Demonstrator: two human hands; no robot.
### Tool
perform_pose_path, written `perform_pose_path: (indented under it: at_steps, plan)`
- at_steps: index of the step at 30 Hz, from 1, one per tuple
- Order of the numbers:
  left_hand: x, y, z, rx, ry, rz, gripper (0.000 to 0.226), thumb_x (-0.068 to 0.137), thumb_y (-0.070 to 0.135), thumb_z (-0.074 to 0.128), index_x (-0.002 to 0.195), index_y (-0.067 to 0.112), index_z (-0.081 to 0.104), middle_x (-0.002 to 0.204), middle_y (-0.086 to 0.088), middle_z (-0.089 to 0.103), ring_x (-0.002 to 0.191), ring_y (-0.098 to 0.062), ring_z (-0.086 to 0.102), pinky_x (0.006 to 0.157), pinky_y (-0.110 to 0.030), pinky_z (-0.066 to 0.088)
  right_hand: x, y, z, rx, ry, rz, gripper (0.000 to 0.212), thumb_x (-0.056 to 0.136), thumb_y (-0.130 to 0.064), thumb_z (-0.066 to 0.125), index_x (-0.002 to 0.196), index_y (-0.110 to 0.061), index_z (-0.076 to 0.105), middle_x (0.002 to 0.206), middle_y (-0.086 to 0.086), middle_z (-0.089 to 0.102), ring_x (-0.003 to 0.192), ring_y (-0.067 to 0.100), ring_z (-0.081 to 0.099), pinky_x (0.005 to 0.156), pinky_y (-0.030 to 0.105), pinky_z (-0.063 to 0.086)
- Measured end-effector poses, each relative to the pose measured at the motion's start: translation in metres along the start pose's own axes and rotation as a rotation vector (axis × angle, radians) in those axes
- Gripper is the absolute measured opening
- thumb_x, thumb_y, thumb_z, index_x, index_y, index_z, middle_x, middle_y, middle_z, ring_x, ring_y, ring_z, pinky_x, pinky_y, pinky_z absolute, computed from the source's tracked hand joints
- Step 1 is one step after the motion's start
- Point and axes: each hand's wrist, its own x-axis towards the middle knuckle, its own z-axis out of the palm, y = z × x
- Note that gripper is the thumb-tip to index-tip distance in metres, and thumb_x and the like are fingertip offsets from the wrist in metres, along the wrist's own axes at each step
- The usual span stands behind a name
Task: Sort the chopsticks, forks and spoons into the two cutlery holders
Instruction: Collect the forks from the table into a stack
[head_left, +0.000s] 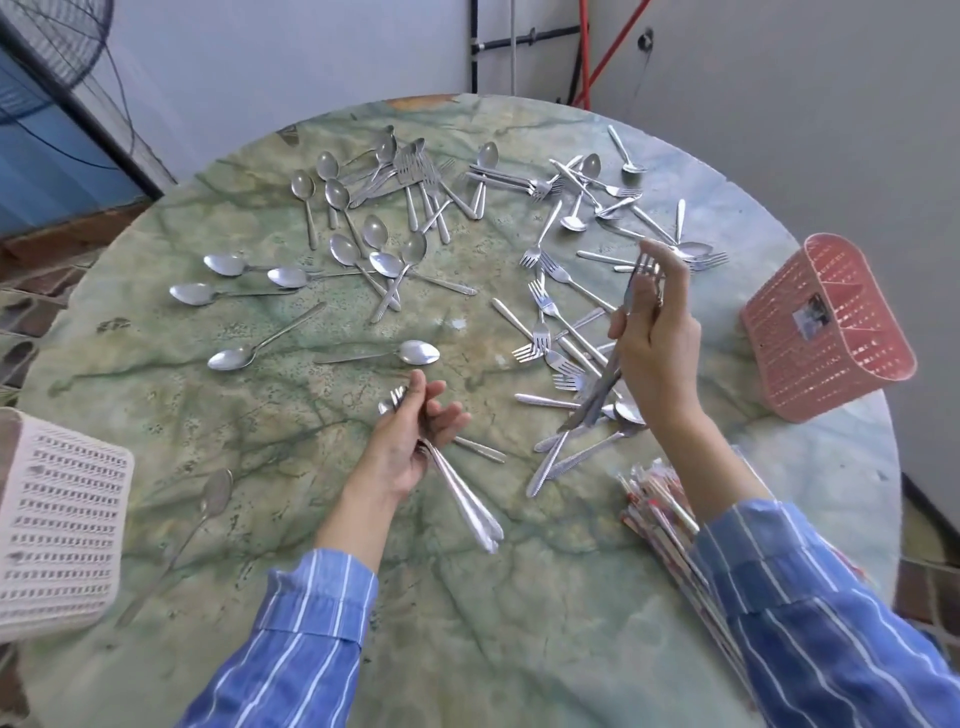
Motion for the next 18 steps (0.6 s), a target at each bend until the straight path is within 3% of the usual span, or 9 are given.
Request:
perform_pose_path:
  at_steps: [2,4,7,8,10,11,13,16,18]
  plan:
    - [-0.007,-0.003,0.012,0.032,-0.099,-0.041,0.029,0.096,0.032,0.049,0.093,0.006,0.060,0.055,0.001,0.056,0.062,-0.014,0.069,0.072,-0.037,0.060,-0.009,-0.010,-0.006,0.145,-0.131,0.100,0.021,0.105,-0.019,0.036,0.123,-0.026,0.046,0.062,0.000,0.052,0.044,0.003,0.045,0.046,0.023,0.039]
    - [-0.015,-0.007,0.021,0.085,-0.216,-0.091,0.033,0.093,0.036,0.050,0.101,0.006,0.062,0.078,-0.007,0.069,0.076,-0.020,0.072,0.071,-0.038,0.061,-0.025,-0.019,-0.006,0.312,-0.287,0.200,0.015,0.104,-0.017,0.038,0.110,-0.026,0.048,0.064,0.000,0.050,0.047,0.009,0.049,0.045,0.027,0.038]
    - [-0.029,-0.014,0.037,0.185,-0.388,-0.186,0.043,0.099,0.041,0.036,0.119,0.011,0.058,0.107,-0.010,0.070,0.090,-0.025,0.071,0.075,-0.040,0.059,-0.060,-0.030,-0.001,0.455,-0.477,0.262,0.013,0.104,-0.016,0.038,0.098,-0.022,0.048,0.056,-0.006,0.051,0.050,0.015,0.052,0.046,0.029,0.042]
    - [-0.035,-0.019,0.042,0.216,-0.415,-0.212,0.044,0.101,0.041,0.032,0.121,0.012,0.058,0.104,-0.008,0.070,0.085,-0.023,0.071,0.072,-0.038,0.059,-0.072,-0.032,0.002,0.478,-0.535,0.288,0.013,0.104,-0.015,0.037,0.096,-0.019,0.047,0.055,-0.006,0.052,0.048,0.012,0.052,0.044,0.026,0.042]
    - [-0.044,-0.028,0.049,0.239,-0.418,-0.276,0.045,0.104,0.038,0.031,0.104,0.010,0.067,0.082,-0.006,0.070,0.066,-0.015,0.069,0.060,-0.031,0.058,-0.095,-0.028,0.010,0.461,-0.592,0.338,0.016,0.104,-0.022,0.038,0.090,-0.020,0.045,0.057,-0.005,0.054,0.049,0.011,0.050,0.045,0.027,0.041]
    - [-0.049,-0.031,0.053,0.247,-0.404,-0.309,0.045,0.104,0.037,0.032,0.094,0.009,0.066,0.075,-0.008,0.066,0.060,-0.013,0.067,0.056,-0.028,0.057,-0.104,-0.025,0.013,0.413,-0.581,0.345,0.021,0.103,-0.030,0.039,0.086,-0.020,0.044,0.060,-0.004,0.054,0.054,0.013,0.049,0.050,0.033,0.042]
    - [-0.054,-0.037,0.053,0.234,-0.398,-0.366,0.048,0.103,0.043,0.033,0.100,0.007,0.064,0.087,-0.011,0.066,0.070,-0.015,0.069,0.061,-0.026,0.057,-0.118,-0.012,0.019,0.190,-0.527,0.252,0.030,0.099,-0.042,0.036,0.080,-0.019,0.041,0.069,-0.002,0.051,0.069,0.016,0.046,0.069,0.043,0.040]
    - [-0.060,-0.041,0.049,0.157,-0.416,-0.404,0.068,0.098,0.057,0.023,0.120,0.005,0.060,0.115,-0.012,0.068,0.099,-0.014,0.068,0.081,-0.023,0.056,-0.132,-0.009,0.022,-0.172,-0.468,0.032,0.033,0.096,-0.046,0.025,0.080,-0.022,0.041,0.081,-0.007,0.043,0.083,0.016,0.038,0.078,0.032,0.022]
    - [-0.066,-0.045,0.046,0.151,-0.440,-0.397,0.079,0.092,0.064,0.014,0.129,0.006,0.053,0.124,-0.011,0.064,0.109,-0.013,0.064,0.089,-0.023,0.053,-0.137,-0.011,0.022,-0.271,-0.438,-0.045,0.039,0.096,-0.047,0.024,0.085,-0.021,0.049,0.093,-0.005,0.045,0.089,0.016,0.036,0.080,0.031,0.020]
